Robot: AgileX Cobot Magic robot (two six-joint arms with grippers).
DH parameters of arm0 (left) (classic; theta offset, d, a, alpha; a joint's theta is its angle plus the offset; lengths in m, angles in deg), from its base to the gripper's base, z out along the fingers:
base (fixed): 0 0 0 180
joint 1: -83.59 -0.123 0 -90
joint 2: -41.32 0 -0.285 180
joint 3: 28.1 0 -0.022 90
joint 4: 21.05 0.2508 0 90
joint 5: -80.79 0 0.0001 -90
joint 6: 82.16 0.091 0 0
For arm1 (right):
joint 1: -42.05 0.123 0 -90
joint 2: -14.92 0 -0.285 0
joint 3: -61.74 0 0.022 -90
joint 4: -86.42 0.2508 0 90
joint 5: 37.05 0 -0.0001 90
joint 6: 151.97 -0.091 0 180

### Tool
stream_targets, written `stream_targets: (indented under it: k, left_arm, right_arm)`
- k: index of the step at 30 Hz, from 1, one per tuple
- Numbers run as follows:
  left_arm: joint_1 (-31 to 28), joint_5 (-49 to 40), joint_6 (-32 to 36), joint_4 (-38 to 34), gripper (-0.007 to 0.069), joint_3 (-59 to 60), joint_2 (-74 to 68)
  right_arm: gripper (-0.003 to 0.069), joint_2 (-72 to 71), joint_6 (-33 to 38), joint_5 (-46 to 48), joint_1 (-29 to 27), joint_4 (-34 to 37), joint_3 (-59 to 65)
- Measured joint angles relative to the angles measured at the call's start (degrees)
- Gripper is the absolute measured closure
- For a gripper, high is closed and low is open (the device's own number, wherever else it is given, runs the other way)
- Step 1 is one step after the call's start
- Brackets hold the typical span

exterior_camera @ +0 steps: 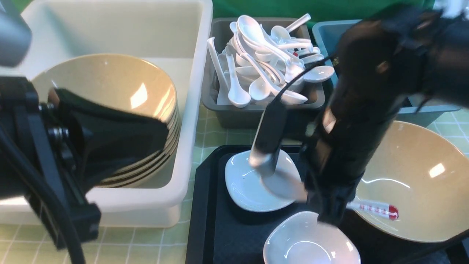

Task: On green table put chopsticks spoon bowls plates into blue grey white boxes.
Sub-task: 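Place the white spoon into the bin of spoons with the right gripper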

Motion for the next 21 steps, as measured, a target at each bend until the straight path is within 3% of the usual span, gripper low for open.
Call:
stream_targets:
  k: [6, 11, 17, 21]
  left_arm:
    - [0.0, 4.3, 0.0, 0.0, 0.0626, 0.0, 0.0]
    - [0.0, 4.8, -0.2, -0.1, 0.0626, 0.0, -0.6]
    - [0.0, 4.7, -0.6, -0.1, 0.0626, 0.0, -1.9]
    - [0.0, 4.1, -0.7, -0.1, 0.0626, 0.0, -2.5]
  right_arm:
    - [0.0496, -0.3, 1.4, -8.5, -10.8, 11.3, -0.6]
    - [0.0496, 6.8, 4.6, -16.3, -19.5, 25.1, -11.6]
    - [0.0496, 20.0, 4.8, -25.2, -22.1, 34.5, -27.6]
    - [0.0496, 28.2, 3.2, -31.6, -22.2, 36.2, -35.5]
